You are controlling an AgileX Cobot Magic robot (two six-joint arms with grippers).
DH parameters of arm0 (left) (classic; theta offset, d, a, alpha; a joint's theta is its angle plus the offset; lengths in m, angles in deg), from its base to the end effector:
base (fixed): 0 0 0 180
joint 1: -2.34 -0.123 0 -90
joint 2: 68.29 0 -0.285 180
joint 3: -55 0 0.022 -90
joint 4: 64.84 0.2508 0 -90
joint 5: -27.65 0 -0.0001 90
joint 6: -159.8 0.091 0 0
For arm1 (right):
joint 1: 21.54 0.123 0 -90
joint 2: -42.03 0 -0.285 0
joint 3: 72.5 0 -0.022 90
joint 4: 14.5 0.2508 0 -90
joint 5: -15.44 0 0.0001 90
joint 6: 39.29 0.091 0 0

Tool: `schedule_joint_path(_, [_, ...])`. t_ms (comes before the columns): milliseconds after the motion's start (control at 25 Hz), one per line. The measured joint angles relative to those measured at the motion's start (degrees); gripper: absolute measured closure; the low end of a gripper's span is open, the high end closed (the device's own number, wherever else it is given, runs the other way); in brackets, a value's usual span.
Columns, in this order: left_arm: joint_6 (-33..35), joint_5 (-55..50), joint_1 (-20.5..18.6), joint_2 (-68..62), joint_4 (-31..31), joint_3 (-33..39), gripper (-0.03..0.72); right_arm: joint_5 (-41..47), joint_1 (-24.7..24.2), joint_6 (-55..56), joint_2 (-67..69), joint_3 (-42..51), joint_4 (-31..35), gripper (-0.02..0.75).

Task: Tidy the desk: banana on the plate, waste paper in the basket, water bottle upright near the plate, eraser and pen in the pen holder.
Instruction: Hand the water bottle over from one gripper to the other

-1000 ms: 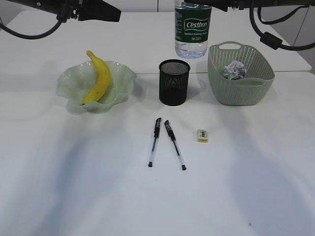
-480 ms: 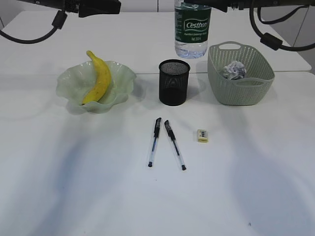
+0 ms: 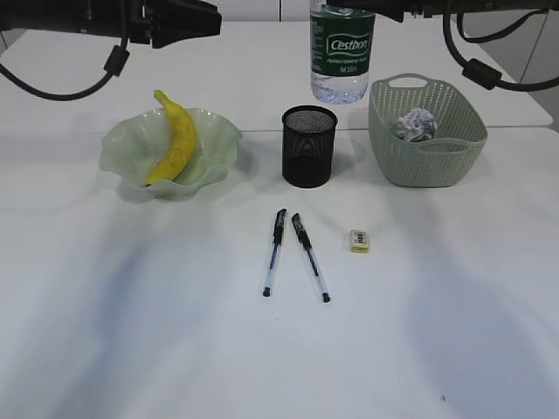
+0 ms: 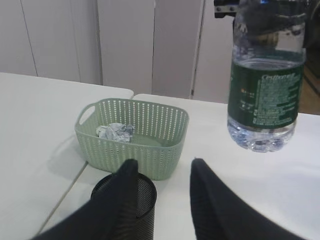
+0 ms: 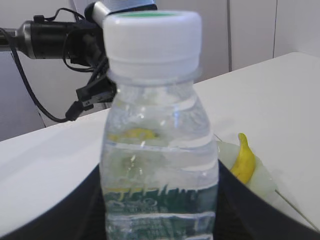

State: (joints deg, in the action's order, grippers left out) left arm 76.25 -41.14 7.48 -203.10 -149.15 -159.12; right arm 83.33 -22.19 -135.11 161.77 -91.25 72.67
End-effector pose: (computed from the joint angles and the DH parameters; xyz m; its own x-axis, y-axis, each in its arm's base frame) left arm 0.4726 -0.1273 0.2859 -0.0670 0.1455 -0.9871 0.9649 0.2612 -0.0270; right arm 0.4254 0.0794 0.3336 -0.0978 -0.0861 -0.9915 -0.9234 0.3795 0.0581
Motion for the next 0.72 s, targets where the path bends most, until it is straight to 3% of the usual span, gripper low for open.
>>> schedule_joint_path(400, [6.3, 0.4, 0.0, -0.3, -7.1, 9.3, 0.446, 0.0, 0.0, -1.4, 0.0, 0.0, -0.1, 0.381])
schedule_joint_path(720, [5.0, 0.7, 3.1, -0.4, -7.8, 11.1, 0.446, 0.0, 0.0, -2.2, 0.0, 0.0, -0.3, 0.381])
